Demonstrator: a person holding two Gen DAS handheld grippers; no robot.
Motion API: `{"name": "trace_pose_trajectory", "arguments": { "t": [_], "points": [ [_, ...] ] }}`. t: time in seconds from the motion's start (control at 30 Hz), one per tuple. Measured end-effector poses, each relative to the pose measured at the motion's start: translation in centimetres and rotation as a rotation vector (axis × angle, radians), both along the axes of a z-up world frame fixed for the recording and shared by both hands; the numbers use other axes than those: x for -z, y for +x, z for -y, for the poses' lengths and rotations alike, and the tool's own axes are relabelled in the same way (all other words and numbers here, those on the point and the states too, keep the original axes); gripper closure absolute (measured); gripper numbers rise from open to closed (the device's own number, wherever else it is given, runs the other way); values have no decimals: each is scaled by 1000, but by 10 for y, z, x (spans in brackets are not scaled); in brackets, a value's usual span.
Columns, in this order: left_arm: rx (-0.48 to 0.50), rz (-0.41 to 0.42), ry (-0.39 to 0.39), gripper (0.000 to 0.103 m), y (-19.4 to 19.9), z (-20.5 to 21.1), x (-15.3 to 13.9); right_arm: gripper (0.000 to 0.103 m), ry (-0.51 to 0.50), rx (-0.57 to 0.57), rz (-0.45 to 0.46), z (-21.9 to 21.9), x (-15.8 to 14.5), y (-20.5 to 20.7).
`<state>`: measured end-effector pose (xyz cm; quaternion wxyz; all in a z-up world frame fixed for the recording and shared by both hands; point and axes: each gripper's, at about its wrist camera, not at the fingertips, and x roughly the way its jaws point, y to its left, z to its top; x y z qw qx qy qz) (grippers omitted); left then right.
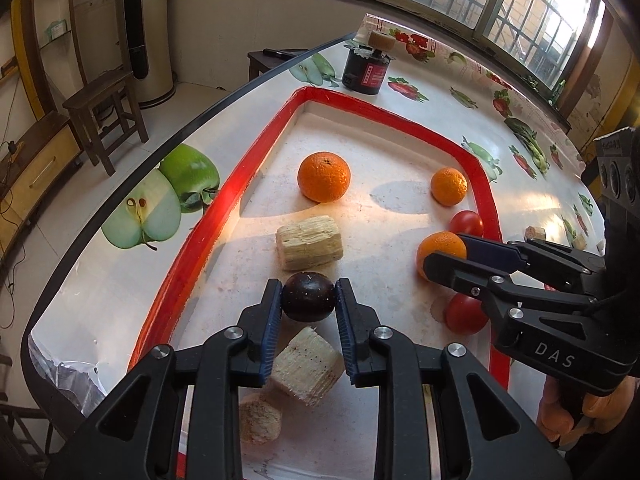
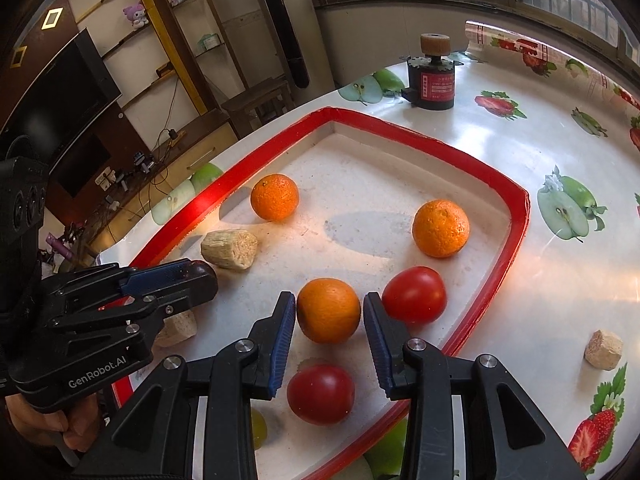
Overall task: Organize fruits
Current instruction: 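Carry the held plum and orange over the red tray, then lower the plum and orange into the tray and open both tools, then move both open tools back toward the last two cream blocks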
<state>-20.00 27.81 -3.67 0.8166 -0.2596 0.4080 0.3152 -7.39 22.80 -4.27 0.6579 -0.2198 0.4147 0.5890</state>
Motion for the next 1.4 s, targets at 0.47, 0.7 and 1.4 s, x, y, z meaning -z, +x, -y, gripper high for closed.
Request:
{"name": "trace_pose_trajectory", "arguments": {
  "t": [0.47,0.7,1.4],
  "points": [
    [-41,-33,20,54,-12,5,-2,53,20,13,19,20,-11,-3],
    [-43,-31,22,54,-16,9,-7,52,43,29,20,35,-21,0],
    [73,13,67,50,25,58,-39,48,124,220,19,136,-52,60]
  ]
}}
